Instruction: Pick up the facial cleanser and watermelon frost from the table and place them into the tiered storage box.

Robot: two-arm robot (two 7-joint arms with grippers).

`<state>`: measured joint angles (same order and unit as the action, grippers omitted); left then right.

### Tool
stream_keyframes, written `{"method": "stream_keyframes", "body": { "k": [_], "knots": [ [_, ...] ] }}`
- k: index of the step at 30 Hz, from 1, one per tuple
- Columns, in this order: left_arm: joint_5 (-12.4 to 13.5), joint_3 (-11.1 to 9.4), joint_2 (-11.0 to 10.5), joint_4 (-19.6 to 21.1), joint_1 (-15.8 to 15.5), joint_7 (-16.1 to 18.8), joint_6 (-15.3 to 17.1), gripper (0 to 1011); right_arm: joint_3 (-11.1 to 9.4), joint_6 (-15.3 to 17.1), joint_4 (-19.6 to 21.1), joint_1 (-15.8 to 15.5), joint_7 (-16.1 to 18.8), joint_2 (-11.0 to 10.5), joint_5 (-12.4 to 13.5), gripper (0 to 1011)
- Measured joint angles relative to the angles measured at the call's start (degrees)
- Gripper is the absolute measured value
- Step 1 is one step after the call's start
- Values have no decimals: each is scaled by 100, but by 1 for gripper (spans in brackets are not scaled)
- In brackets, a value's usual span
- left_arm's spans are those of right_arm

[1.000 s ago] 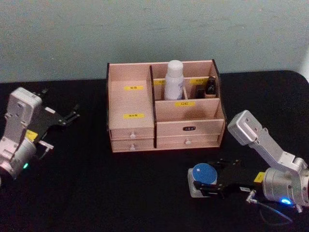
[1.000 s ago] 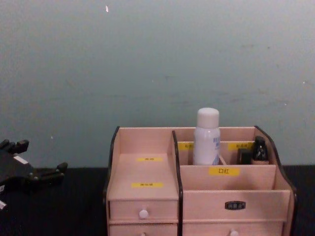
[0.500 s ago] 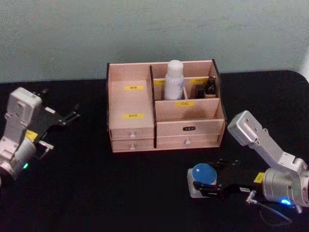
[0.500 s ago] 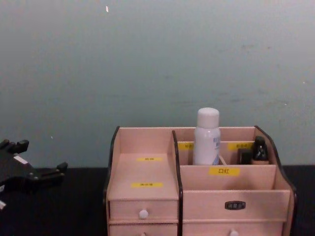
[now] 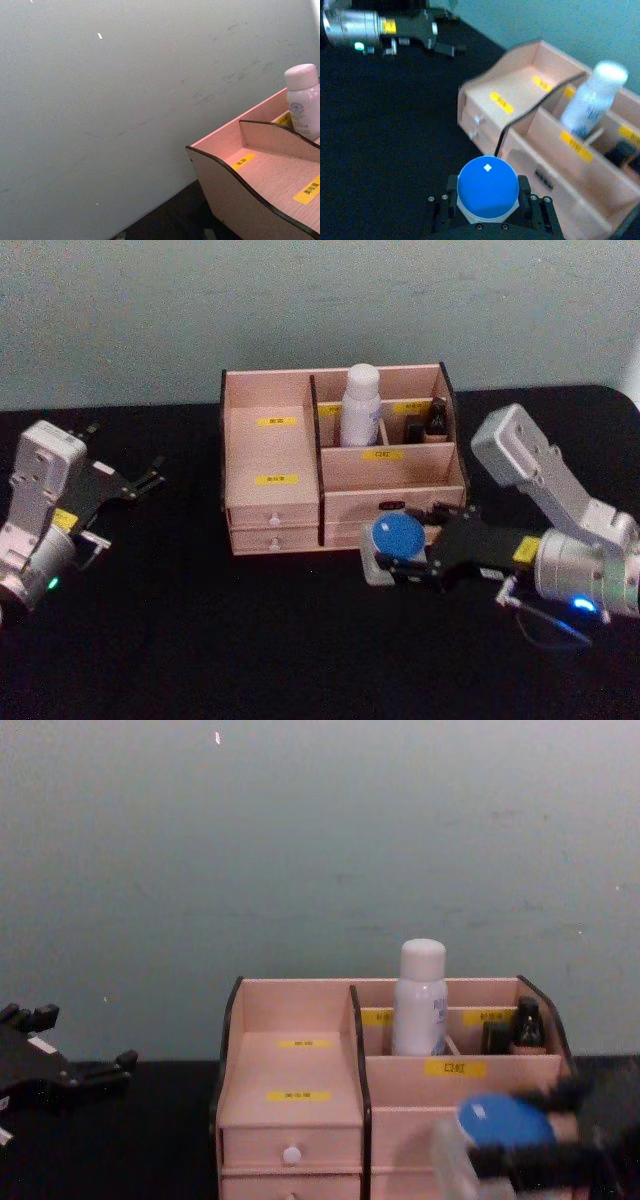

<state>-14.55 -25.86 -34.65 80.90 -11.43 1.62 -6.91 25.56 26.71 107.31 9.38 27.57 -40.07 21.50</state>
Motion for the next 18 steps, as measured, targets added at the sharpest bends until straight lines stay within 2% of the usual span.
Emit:
{"method": "stream_keyframes", "body": {
  "k": [3, 9, 10, 14, 18],
  "knots": [
    [0, 0, 0, 0, 0, 0, 0, 1001, 54, -4, -85, 224, 93, 82, 8, 728],
    [0, 0, 0, 0, 0, 0, 0, 1001, 306, 18, -460, 914, 308, 344, -5, 728],
    [0, 0, 0, 0, 0, 0, 0, 1001, 383, 22, -592, 1090, 338, 425, -24, 728],
    [0, 0, 0, 0, 0, 0, 0, 1001, 525, 5, -870, 1408, 391, 594, -75, 728],
    [0, 0, 0, 0, 0, 0, 0, 1001, 745, -70, -1388, 1892, 467, 901, -140, 728]
  ]
}}
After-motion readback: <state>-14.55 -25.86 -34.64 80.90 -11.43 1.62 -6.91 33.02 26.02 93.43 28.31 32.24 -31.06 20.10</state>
